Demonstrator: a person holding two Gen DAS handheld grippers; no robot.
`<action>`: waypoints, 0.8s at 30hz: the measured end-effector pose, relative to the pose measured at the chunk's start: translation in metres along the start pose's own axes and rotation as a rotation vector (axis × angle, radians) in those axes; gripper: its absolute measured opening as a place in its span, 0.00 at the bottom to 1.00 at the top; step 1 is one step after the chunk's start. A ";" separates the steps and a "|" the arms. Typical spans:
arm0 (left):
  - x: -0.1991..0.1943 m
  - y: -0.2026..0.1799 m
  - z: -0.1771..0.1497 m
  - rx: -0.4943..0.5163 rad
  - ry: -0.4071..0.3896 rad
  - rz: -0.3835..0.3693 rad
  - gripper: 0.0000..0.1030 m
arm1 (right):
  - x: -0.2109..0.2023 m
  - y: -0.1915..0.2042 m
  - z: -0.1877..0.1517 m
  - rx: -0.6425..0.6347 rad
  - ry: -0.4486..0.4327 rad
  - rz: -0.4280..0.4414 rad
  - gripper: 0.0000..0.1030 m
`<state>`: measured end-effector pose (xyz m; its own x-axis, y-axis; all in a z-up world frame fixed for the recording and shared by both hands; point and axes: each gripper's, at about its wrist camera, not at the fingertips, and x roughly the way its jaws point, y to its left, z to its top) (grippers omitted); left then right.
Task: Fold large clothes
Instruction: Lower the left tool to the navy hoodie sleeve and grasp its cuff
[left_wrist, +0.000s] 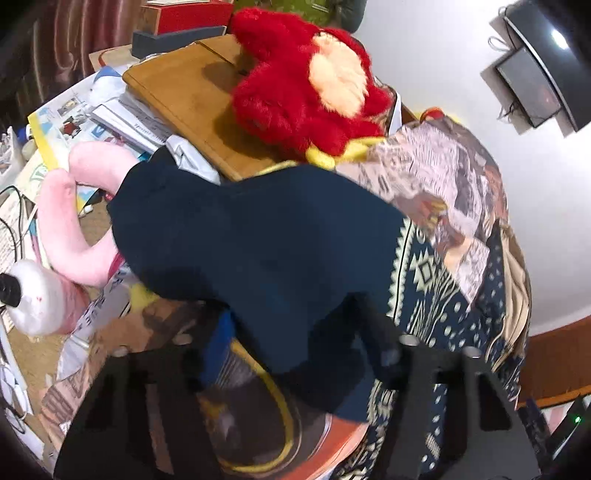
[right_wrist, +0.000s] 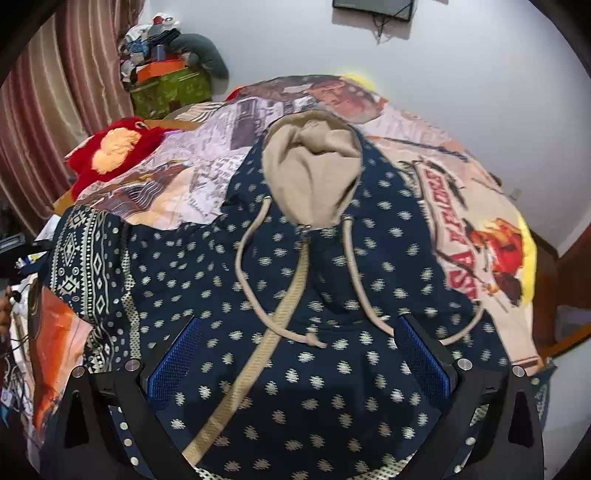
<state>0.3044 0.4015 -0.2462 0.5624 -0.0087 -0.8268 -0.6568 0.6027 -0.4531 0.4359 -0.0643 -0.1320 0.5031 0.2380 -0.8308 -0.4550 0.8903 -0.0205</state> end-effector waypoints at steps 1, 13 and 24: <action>-0.001 -0.002 0.003 -0.001 -0.011 0.010 0.38 | 0.002 0.001 0.000 0.001 0.005 0.007 1.00; -0.068 -0.104 0.001 0.340 -0.239 0.133 0.06 | -0.024 -0.005 -0.003 -0.007 -0.032 0.004 1.00; -0.110 -0.261 -0.072 0.665 -0.275 -0.114 0.05 | -0.080 -0.026 -0.013 -0.014 -0.118 -0.021 1.00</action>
<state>0.3777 0.1879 -0.0609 0.7728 0.0476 -0.6329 -0.1915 0.9682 -0.1610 0.3979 -0.1112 -0.0723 0.5950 0.2644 -0.7590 -0.4538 0.8899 -0.0457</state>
